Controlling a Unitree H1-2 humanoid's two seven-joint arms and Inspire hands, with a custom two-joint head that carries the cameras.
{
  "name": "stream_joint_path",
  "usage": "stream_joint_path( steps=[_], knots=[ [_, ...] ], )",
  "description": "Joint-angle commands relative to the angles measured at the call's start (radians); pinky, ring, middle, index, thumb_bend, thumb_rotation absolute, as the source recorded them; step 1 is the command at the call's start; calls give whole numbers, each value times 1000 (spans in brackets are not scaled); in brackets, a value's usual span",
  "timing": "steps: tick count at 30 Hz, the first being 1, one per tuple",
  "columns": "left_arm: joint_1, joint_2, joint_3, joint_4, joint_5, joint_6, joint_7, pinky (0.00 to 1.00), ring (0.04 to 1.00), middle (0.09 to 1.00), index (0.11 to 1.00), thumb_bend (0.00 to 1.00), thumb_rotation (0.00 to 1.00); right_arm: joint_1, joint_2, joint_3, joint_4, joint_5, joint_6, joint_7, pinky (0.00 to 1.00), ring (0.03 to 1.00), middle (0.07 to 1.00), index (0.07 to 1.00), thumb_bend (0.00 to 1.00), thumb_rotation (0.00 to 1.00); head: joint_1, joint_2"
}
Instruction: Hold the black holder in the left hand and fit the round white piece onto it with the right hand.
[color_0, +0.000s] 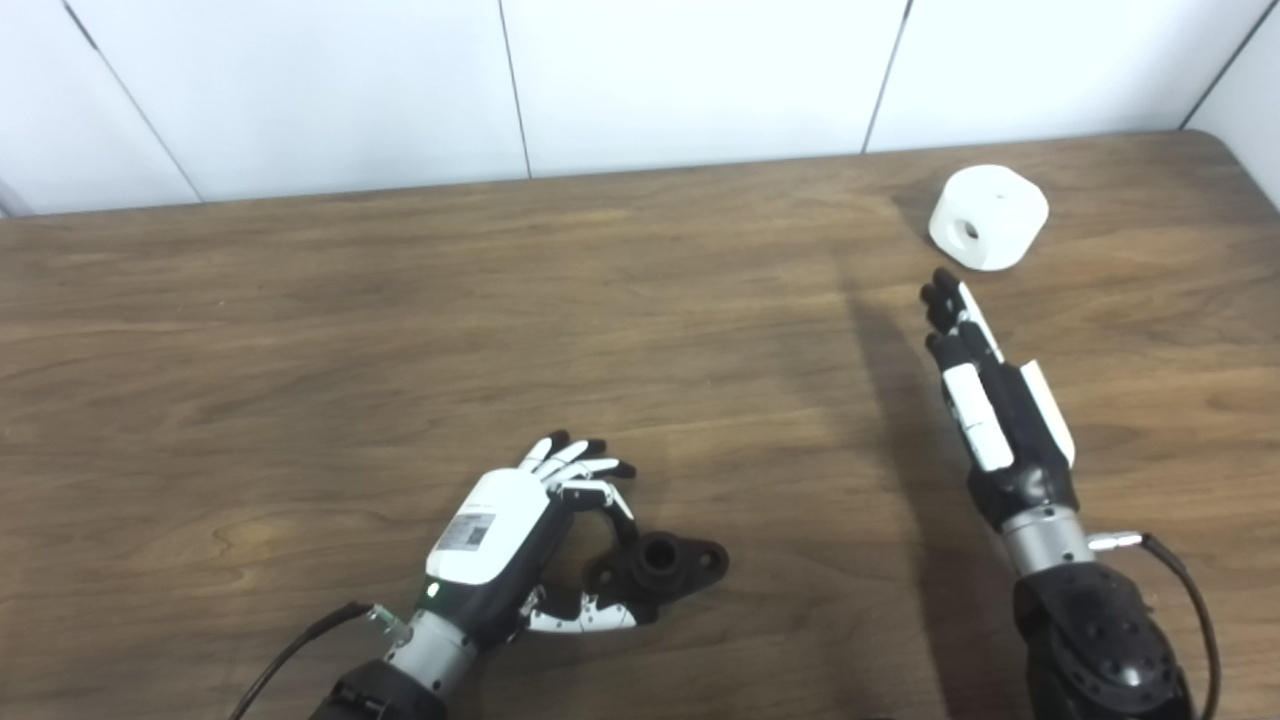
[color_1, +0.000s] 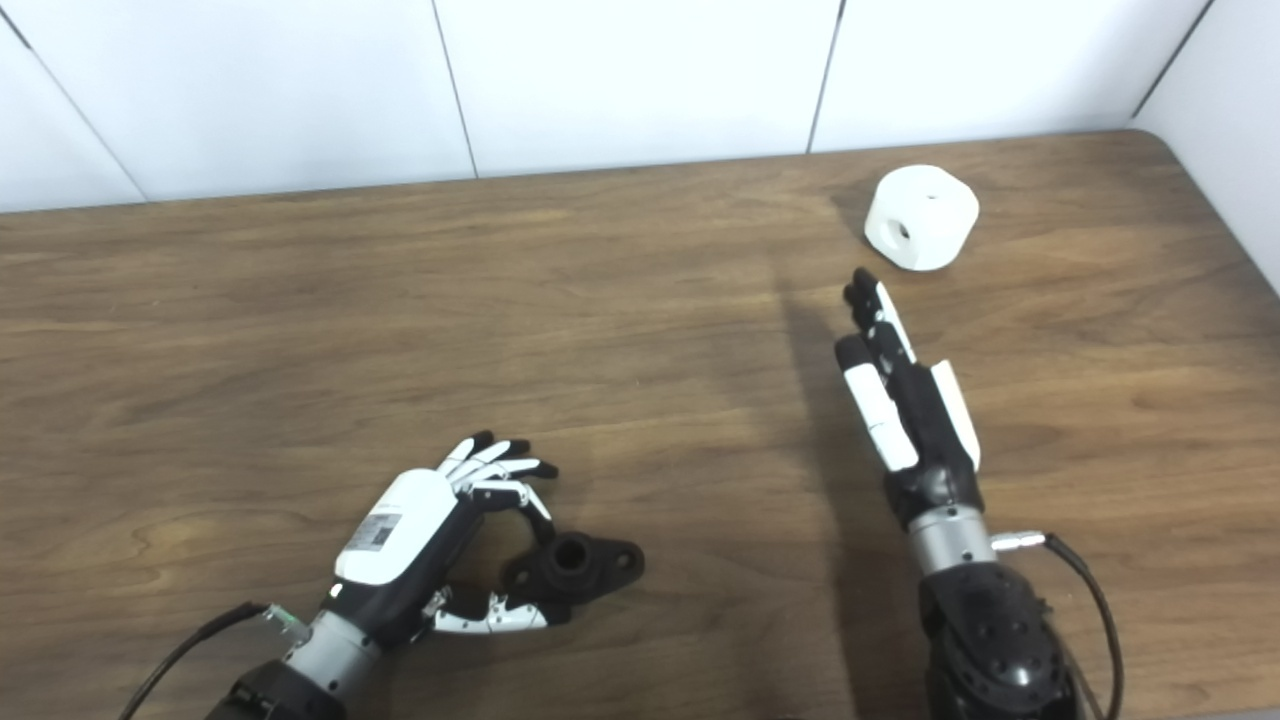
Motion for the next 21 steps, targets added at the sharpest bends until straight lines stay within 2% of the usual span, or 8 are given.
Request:
stream_joint_path(
  steps=[1, 4, 5, 6, 7, 9, 14, 21],
  knots=[
    [13, 7, 5, 10, 13, -5, -4, 1000, 917, 812, 489, 515, 56, -49, -29, -22, -50, -15, 0, -10, 984, 991, 981, 986, 611, 703, 0, -8],
    [15, 8, 7, 16, 21, -14, 1, 996, 915, 809, 489, 515, 56, -77, -61, -39, -68, -72, 43, -14, 902, 946, 965, 987, 655, 676, 4, -26],
    [16, 8, 7, 17, 24, -16, 1, 992, 915, 808, 489, 515, 57, -82, -68, -41, -73, -83, 57, -14, 908, 945, 961, 987, 671, 675, 4, -26],
    [17, 9, 7, 21, 26, -19, 5, 991, 915, 808, 489, 514, 57, -92, -85, -45, -81, -101, 71, -11, 910, 945, 960, 987, 676, 674, -14, -48],
    [19, 10, 8, 25, 26, -24, 9, 991, 916, 808, 489, 515, 57, -100, -99, -48, -86, -115, 78, -10, 958, 966, 965, 990, 686, 660, -28, -62],
    [23, 13, 9, 33, 26, -29, 14, 991, 916, 808, 489, 515, 56, -115, -117, -54, -91, -131, 92, -10, 988, 977, 967, 988, 696, 646, -50, -74],
    [26, 23, 22, 44, 18, -42, 20, 999, 914, 810, 488, 515, 57, -167, -158, -63, -86, -167, 118, -7, 944, 980, 980, 986, 688, 536, -118, -80],
    [29, 40, 52, 63, -11, -79, 28, 993, 909, 807, 488, 515, 55, -273, -210, -47, -51, -282, 184, -9, 883, 963, 974, 974, 732, 490, -198, -89]
  ],
)
